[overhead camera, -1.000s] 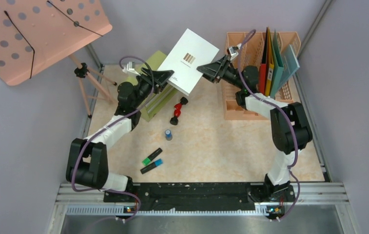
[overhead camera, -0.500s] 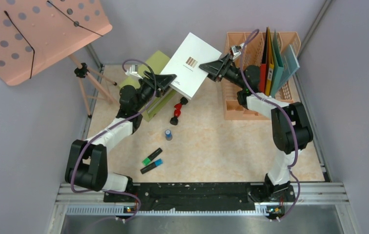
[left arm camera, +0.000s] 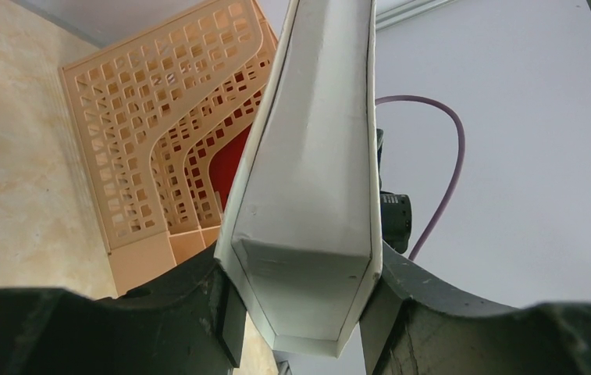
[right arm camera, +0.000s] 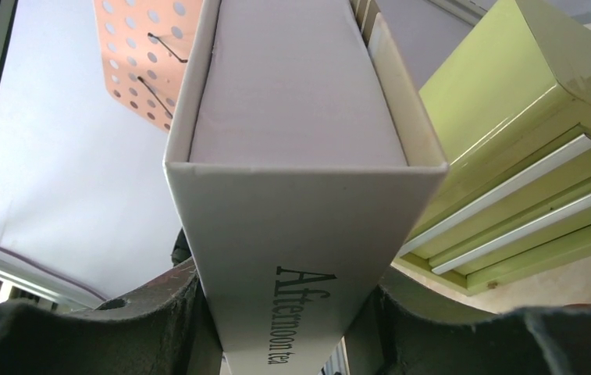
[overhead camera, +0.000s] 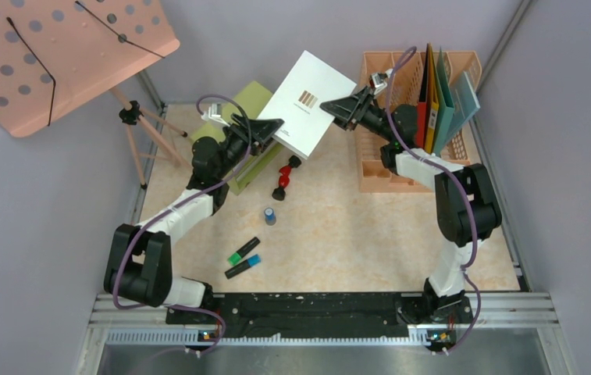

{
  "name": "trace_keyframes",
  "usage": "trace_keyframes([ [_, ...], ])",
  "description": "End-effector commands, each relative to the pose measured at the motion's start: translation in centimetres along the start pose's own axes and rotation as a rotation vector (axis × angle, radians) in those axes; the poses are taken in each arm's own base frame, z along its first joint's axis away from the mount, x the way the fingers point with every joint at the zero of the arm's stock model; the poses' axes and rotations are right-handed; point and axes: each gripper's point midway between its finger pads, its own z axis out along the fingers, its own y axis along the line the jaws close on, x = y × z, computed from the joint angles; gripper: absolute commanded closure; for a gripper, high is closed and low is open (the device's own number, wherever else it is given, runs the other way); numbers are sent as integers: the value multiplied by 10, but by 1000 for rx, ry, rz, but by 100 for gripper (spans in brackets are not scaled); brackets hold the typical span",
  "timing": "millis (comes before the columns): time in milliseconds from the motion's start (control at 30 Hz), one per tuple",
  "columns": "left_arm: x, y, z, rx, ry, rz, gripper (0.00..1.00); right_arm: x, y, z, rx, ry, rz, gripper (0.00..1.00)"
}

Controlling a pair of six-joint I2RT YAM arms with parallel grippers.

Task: Organize the desk
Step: Place the book in the storage box.

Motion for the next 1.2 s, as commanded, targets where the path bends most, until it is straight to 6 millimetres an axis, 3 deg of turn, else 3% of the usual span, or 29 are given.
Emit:
trace_keyframes([
  [0,15,21,-5,-80,55,54,85,-25,73,3,-173,-49,-211,100],
  [67,12,21,-5,-83,42,66,67,-27,79,0,-170,-47,-238,100],
  [167,7,21,-4,-94,46,90,27,-38,85,-8,-148,-66,-284,100],
  [200,6,21,-5,-98,49,98,19,-44,85,-12,-131,-77,-297,100],
  [333,1,15,-6,-91,58,129,4,-63,87,-28,-73,-115,-346,100],
  [600,-10,12,-17,-103,81,184,1,-96,104,-48,55,-162,-534,100],
  [767,-25,14,-26,-143,129,279,1,-112,119,-67,252,-177,-761,100],
  [1033,-33,26,-34,-249,211,456,1,-125,136,-129,589,-312,-1017,100],
  [1167,-38,26,-36,-276,200,482,1,-125,131,-159,723,-353,-1065,100],
])
